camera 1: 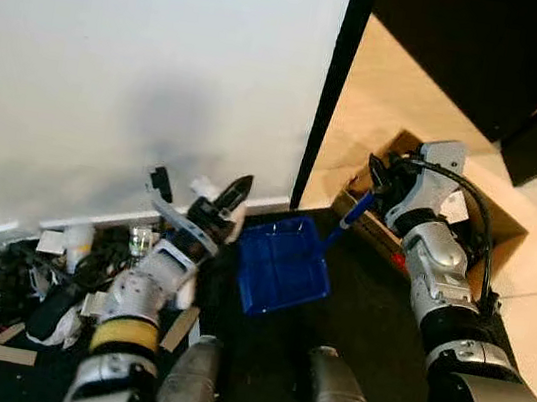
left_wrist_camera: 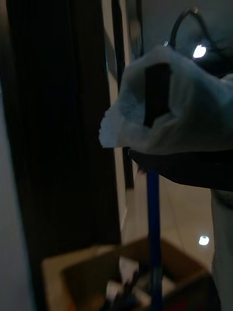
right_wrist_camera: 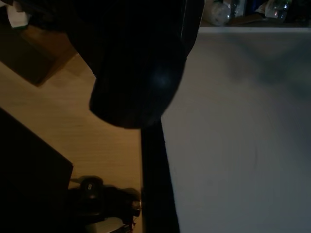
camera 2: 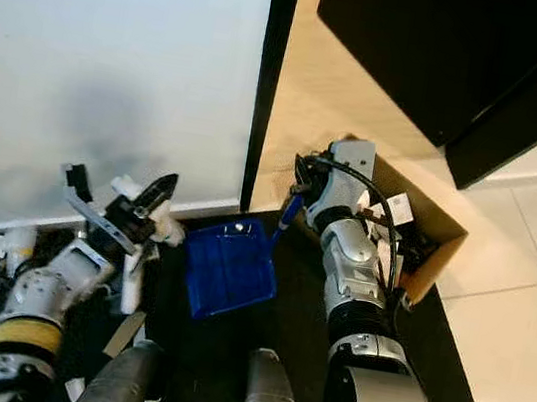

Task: Sweep floor

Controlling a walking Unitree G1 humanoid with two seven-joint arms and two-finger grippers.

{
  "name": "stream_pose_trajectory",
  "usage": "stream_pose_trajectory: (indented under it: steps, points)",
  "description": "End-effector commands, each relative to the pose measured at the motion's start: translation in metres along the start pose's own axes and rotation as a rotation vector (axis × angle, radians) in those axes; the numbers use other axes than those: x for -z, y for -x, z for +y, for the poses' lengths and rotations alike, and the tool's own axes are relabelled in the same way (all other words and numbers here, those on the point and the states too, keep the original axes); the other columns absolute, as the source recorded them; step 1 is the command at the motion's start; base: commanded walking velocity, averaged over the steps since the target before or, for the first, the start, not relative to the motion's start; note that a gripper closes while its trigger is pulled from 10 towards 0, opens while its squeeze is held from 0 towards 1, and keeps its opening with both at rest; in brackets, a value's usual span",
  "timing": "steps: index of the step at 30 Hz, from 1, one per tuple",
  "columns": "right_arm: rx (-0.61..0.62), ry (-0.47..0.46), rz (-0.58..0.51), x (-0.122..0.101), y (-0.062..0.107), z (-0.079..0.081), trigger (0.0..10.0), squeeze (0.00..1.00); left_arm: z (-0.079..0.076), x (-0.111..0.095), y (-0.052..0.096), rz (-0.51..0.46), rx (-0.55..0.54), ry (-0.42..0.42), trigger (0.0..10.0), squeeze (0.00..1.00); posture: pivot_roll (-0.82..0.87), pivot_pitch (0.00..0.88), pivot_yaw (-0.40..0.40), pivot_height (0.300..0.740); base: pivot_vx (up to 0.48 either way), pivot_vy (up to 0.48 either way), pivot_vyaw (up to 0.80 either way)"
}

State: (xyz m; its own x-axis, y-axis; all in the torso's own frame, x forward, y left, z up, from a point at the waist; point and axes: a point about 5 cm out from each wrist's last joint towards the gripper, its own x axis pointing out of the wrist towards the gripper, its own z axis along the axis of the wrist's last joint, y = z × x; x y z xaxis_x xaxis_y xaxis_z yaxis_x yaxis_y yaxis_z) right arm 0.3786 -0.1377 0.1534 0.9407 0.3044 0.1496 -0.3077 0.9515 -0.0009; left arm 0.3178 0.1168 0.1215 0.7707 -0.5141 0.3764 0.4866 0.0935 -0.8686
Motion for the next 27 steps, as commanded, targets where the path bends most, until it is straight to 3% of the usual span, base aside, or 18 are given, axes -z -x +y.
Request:
stream_pose_trajectory:
  steps: [1, 14, 18, 24, 26, 27]
  points:
    - [-0.010, -0.084, 0.138, 0.034, 0.013, 0.010, 10.0, 0.00, -0.002, 0.024, -0.007, -0.014, 0.069, 0.177, 10.0, 0.00, 0.03, 0.450, -0.007, 0.740, 0.000, 0.000, 0.00]
    - [0.005, -0.094, 0.129, 0.031, 0.013, 0.004, 10.0, 0.00, -0.012, 0.038, -0.015, -0.139, 0.067, 0.279, 10.0, 0.00, 0.03, 0.428, -0.002, 0.740, 0.000, 0.000, 0.00]
    - [0.016, -0.123, 0.124, 0.030, 0.012, 0.005, 10.0, 0.00, -0.027, 0.048, -0.024, -0.138, 0.116, 0.335, 10.0, 0.00, 0.03, 0.422, -0.002, 0.740, 0.000, 0.000, 0.00]
    - [0.037, -0.180, 0.114, 0.028, 0.008, 0.005, 10.0, 0.00, -0.034, 0.052, -0.027, -0.127, 0.129, 0.339, 10.0, 0.00, 0.04, 0.418, -0.002, 0.740, 0.000, 0.000, 0.00]
    - [0.057, -0.206, 0.116, 0.026, 0.007, 0.003, 10.0, 0.00, -0.035, 0.049, -0.026, -0.128, 0.127, 0.325, 10.0, 0.00, 0.04, 0.417, -0.002, 0.740, 0.000, 0.000, 0.00]
    - [0.102, -0.188, 0.154, 0.027, 0.006, -0.002, 10.0, 0.00, -0.035, 0.044, -0.023, -0.113, 0.126, 0.276, 10.0, 0.00, 0.05, 0.415, -0.003, 0.740, 0.000, 0.000, 0.00]
